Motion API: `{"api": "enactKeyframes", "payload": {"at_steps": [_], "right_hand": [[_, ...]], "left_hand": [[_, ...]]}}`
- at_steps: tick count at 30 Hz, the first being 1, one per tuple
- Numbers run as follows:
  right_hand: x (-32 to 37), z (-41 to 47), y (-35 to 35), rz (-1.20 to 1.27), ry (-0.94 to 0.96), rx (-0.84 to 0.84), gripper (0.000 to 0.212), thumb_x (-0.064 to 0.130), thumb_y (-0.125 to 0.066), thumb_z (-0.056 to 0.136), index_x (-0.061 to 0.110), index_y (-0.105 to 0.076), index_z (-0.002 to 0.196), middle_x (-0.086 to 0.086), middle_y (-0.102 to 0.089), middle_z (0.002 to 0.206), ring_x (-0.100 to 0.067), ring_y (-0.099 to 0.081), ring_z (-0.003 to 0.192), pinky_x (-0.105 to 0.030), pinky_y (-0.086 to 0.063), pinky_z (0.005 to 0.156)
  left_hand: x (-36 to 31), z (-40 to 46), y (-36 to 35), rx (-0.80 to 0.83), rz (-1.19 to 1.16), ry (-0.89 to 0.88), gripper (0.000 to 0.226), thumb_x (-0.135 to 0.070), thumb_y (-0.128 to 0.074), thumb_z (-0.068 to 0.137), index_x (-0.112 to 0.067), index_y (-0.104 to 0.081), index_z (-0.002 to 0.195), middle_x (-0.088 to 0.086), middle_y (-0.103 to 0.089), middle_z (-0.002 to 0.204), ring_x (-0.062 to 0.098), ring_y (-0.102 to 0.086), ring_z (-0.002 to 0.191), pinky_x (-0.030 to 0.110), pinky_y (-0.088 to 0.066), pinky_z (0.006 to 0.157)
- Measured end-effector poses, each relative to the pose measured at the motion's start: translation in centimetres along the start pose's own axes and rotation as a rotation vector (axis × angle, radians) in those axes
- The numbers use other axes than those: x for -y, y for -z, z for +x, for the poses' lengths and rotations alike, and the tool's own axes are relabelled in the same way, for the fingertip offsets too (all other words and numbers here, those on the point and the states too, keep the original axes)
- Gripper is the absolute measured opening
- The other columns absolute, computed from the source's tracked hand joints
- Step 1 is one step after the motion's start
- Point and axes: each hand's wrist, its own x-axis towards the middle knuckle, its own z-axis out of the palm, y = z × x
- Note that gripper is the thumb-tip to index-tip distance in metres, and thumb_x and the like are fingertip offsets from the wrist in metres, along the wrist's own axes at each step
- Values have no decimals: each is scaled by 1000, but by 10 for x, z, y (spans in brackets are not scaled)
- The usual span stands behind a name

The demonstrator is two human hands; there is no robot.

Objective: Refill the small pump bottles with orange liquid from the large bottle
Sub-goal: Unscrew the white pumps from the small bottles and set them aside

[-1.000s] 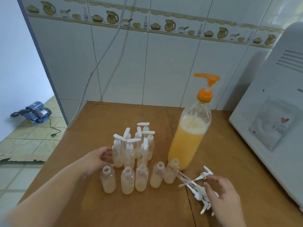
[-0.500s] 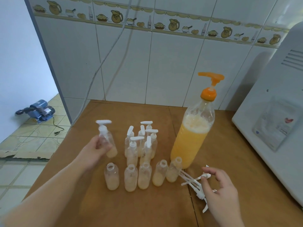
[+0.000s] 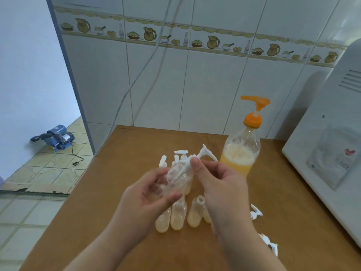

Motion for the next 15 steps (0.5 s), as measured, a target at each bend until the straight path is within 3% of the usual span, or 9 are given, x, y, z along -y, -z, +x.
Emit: {"api": "enactKeyframes", "payload": {"at_steps": [4,7,9,12,15], "right_hand": [[5,0,5,90,-86,77,11,25,-72,78,15,-73,82,9,-71,67,10,-59,55,-4,-41,45],[12,-5,7,162,-129,193,21,23,-70,76,8,-71,91,4,-71,71,4,-62,57,-11,-45,49],[12,-1,11,133,-135,197,29,29,-72,70,13,-71,94,5,-73,79,3,-65,67,-16,-44,58],[8,9,20,108,-126,115,34,29,-76,69,23,-70,101,9,-71,97,-5,-60,98,-22,-42,78],[6,6,22,121,-135,223,34,36,-74,62,18,-73,91,7,-74,88,-10,-64,93,-27,-41,82]], "left_hand": [[-6,0,10,87,17,-6,53,-53,-75,67,-38,-62,116,-10,-69,104,10,-65,96,20,-49,82],[-18,-2,11,255,-74,35,44,-41,-76,72,-37,-64,114,-11,-71,102,5,-66,93,22,-49,82],[-24,-1,11,253,-160,57,34,-39,-76,72,-38,-69,106,-6,-72,96,7,-67,86,23,-51,77],[-27,6,19,132,-287,103,33,-40,-75,70,-39,-69,102,7,-71,95,28,-65,85,30,-55,77],[-25,9,16,256,-200,121,48,-52,-76,64,-37,-67,108,-3,-72,97,17,-67,89,31,-53,83]]}}
